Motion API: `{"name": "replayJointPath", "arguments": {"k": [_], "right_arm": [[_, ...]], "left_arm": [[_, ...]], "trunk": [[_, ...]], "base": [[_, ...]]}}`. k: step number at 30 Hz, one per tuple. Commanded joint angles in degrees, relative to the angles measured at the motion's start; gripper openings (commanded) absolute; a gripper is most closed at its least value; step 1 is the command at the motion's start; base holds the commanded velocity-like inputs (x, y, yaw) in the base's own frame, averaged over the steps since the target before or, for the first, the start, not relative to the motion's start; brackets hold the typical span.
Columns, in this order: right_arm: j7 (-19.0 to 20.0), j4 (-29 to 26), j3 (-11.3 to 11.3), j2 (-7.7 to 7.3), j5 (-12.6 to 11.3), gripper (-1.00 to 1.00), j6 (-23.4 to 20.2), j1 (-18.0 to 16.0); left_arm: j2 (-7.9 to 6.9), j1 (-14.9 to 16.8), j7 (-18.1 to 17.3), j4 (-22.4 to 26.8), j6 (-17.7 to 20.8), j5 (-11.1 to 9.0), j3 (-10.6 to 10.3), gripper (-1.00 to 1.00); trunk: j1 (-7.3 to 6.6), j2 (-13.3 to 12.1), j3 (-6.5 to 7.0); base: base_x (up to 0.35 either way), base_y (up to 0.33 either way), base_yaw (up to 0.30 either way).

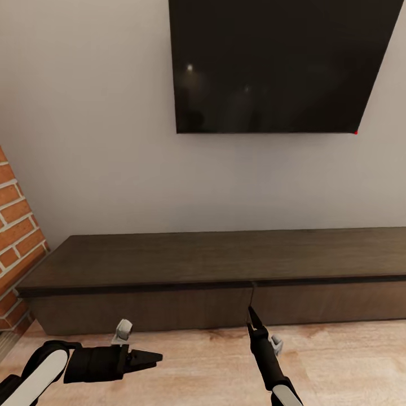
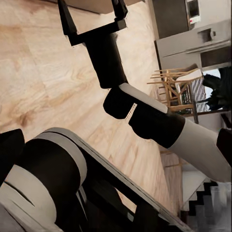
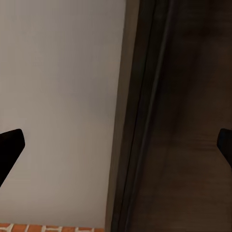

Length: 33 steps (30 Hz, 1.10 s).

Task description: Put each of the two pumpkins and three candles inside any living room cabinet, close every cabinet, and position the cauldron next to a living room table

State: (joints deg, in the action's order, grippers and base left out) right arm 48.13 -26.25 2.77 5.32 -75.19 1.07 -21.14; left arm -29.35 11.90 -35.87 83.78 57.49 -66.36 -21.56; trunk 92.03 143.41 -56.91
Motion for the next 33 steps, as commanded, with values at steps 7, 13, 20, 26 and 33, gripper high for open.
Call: {"name": "replayJointPath", "arguments": {"k": [7,13,20,26,33], "right_arm": [[0.21,0.05,0.13,0.04,-0.05,1.0,0.07,-0.04],[0.21,0.05,0.13,0.04,-0.05,1.0,0.07,-0.04],[0.21,0.05,0.13,0.04,-0.05,1.0,0.09,-0.04],[0.21,0.05,0.13,0.04,-0.03,1.0,0.92,-0.04],[0.17,0.05,0.13,0.04,-0.02,1.0,1.34,-0.04]], "left_arm": [[-1.02,0.05,-3.34,-0.24,0.07,-0.09,-0.54,1.0],[-1.05,0.05,-3.49,-0.28,0.0,-0.08,-0.55,1.0],[-1.06,0.05,-3.5,-0.29,-0.01,-0.09,-0.5,1.0],[-1.06,0.05,-3.5,-0.29,-0.01,-0.08,-0.37,1.0],[-1.07,0.05,-3.5,-0.29,-0.01,-0.08,-0.33,1.0]], "trunk": [[0.01,0.02,-0.05],[0.01,0.02,-0.05],[0.01,0.02,-0.05],[0.01,0.02,-0.05],[0.01,0.02,-0.05]], "base": [[0.125,0.0,0.0],[0.079,0.0,0.0],[0.087,0.0,0.0],[0.098,0.0,0.0],[0.046,0.0,0.0]]}}
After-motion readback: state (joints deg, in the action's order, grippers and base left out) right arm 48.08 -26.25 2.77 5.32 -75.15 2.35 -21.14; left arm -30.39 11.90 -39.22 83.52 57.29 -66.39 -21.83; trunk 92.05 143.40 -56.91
